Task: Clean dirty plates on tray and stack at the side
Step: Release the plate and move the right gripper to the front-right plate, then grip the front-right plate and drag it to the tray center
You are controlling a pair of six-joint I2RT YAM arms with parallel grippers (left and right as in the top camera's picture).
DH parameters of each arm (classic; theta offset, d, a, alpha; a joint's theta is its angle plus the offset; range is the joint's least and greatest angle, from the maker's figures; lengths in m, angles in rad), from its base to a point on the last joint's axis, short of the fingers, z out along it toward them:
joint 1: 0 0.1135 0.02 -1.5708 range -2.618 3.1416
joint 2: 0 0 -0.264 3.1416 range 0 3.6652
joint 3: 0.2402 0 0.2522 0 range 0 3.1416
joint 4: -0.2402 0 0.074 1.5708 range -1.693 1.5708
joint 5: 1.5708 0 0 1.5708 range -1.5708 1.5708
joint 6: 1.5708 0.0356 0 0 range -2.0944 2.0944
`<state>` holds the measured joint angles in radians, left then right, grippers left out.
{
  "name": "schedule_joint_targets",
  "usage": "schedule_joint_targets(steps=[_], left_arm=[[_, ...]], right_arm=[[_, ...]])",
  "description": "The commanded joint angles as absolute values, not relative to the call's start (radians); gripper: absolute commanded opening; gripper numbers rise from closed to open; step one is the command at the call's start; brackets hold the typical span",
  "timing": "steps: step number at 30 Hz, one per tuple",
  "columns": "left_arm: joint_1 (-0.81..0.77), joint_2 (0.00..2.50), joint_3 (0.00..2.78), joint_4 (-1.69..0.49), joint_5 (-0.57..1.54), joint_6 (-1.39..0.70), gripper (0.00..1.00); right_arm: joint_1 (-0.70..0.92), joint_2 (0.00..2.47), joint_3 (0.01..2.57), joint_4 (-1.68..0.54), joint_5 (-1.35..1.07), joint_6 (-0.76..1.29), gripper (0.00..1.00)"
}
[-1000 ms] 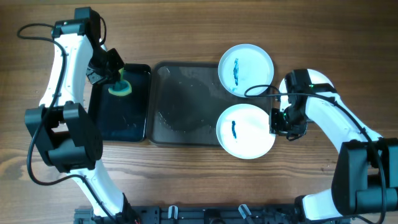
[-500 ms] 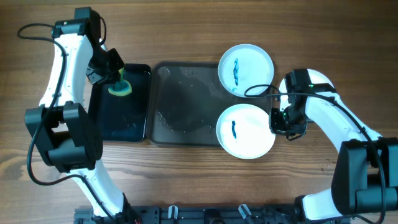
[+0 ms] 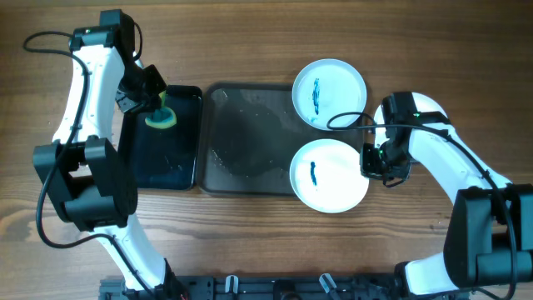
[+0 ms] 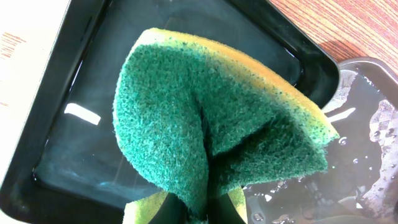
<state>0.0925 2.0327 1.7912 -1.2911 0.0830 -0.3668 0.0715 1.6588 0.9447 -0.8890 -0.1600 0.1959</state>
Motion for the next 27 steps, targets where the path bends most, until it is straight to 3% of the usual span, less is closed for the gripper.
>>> schedule_joint_targets(steps=[1,12,21,27], left_arm=[[0.094,1.997,1.810,-1.291,0.077,-0.347,0.04],[0.094,1.997,1.810,-1.291,0.078,-0.347,0.04],[0.094,1.997,1.810,-1.291,0.078,-0.347,0.04],[0.094,1.997,1.810,-1.291,0.078,-0.347,0.04]], right_arm=[[0.075,1.670,0.920,-0.867,-0.185,0.191,0.04],[0.115,1.601,0.965,-0.892,-0.263,0.195,0.04],[0.403,1.561,1.037,-0.797,-0.153,0.459,0.04],[0.499,1.625,1.076,-0.638,-0.097,0.598,0.04]])
